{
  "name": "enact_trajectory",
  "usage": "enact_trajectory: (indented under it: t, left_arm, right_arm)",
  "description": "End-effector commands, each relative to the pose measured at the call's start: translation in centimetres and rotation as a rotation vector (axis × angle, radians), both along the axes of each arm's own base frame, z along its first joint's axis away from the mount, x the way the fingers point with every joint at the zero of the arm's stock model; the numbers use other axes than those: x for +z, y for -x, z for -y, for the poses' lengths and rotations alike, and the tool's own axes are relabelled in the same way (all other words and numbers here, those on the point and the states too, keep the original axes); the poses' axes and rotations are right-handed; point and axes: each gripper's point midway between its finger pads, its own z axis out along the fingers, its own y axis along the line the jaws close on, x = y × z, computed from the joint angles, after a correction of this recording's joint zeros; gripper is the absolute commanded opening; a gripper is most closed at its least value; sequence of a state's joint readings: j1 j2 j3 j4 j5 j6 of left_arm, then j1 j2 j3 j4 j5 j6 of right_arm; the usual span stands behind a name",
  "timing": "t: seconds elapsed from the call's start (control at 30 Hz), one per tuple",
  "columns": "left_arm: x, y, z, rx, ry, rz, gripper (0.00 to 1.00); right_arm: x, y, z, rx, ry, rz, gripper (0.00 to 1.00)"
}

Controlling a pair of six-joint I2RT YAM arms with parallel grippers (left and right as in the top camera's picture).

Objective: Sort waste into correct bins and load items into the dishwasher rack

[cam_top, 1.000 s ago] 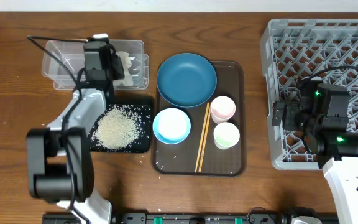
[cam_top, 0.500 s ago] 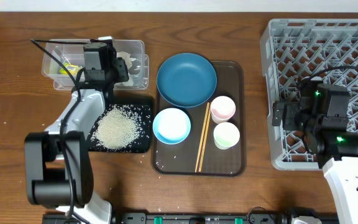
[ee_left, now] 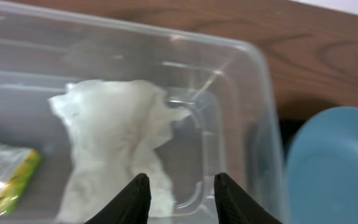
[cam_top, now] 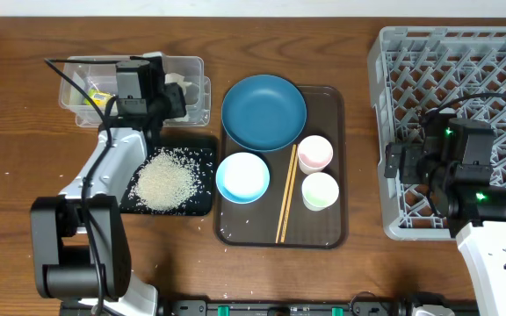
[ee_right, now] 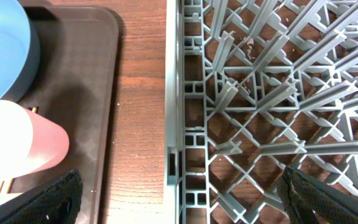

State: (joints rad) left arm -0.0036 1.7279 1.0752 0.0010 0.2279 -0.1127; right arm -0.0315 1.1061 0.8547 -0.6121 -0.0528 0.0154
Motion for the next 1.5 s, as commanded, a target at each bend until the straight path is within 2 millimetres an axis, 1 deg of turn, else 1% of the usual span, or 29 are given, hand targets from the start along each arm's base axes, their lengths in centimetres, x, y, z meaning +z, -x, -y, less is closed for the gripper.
enact_trajectory:
  t: [0.0, 0.13, 0.27, 0.53, 0.67, 0.77, 0.83, 1.0, 1.13, 1.23, 1.37, 1.47]
  left_arm:
    - [1.0, -0.1, 1.9, -0.048, 0.044, 0.022, 0.37]
    - [1.2, -0.2, 2.6, -0.057, 0.033, 0.034, 0.37]
    - [1.0, -0.4, 2.1, -0.012, -0.022, 0.034, 0.37]
    - [0.2, 0.2, 3.3, -0.037, -0.03, 0.0, 0.36]
    - [-0.6, 0.3, 3.0, -0.008, -0.071, -0.016, 0.36]
    - [-1.0, 0.4, 3.1, -0.011, -0.09, -0.028, 0.36]
    - [-1.1, 0.5, 3.1, -0.025, -0.105, -0.028, 0.36]
    - [-1.0, 0.3, 1.8, 0.025, -0.171, -0.02, 0.36]
    - [-0.9, 0.1, 1.7, 0.005, -0.194, -0.008, 0.36]
    - [-0.9, 0.3, 2.5, -0.021, -0.179, -0.01, 0.36]
    - [-0.8, 0.4, 4.6, -0.096, -0.12, -0.002, 0.36]
    - [-0.7, 0.4, 4.8, -0.102, -0.114, -0.001, 0.36]
  right_arm:
    - [0.9, -0.4, -0.7, 0.012, -0.015, 0.02, 0.99]
    - [0.9, -0.4, -0.7, 0.012, -0.015, 0.02, 0.99]
    - [0.9, -0.4, -0.7, 0.012, -0.015, 0.02, 0.99]
    - [0.9, -0.4, -0.7, 0.004, -0.022, 0.02, 0.99]
    - [0.9, -0.3, -0.7, 0.004, -0.022, 0.019, 0.99]
    - [0.9, -0.3, -0.7, 0.004, -0.022, 0.019, 0.99]
    - [0.9, -0.3, -0.7, 0.004, -0.022, 0.019, 0.99]
    - [0.9, -0.3, -0.7, 0.004, -0.022, 0.019, 0.99]
    - [0.9, -0.3, -0.7, 0.004, -0.022, 0.019, 0.99]
    - [0.9, -0.3, -0.7, 0.004, -0.022, 0.019, 0.99]
    - [0.9, -0.3, -0.7, 0.004, -0.022, 0.019, 0.99]
    - [0.9, -0.3, -0.7, 0.004, -0.022, 0.019, 0.99]
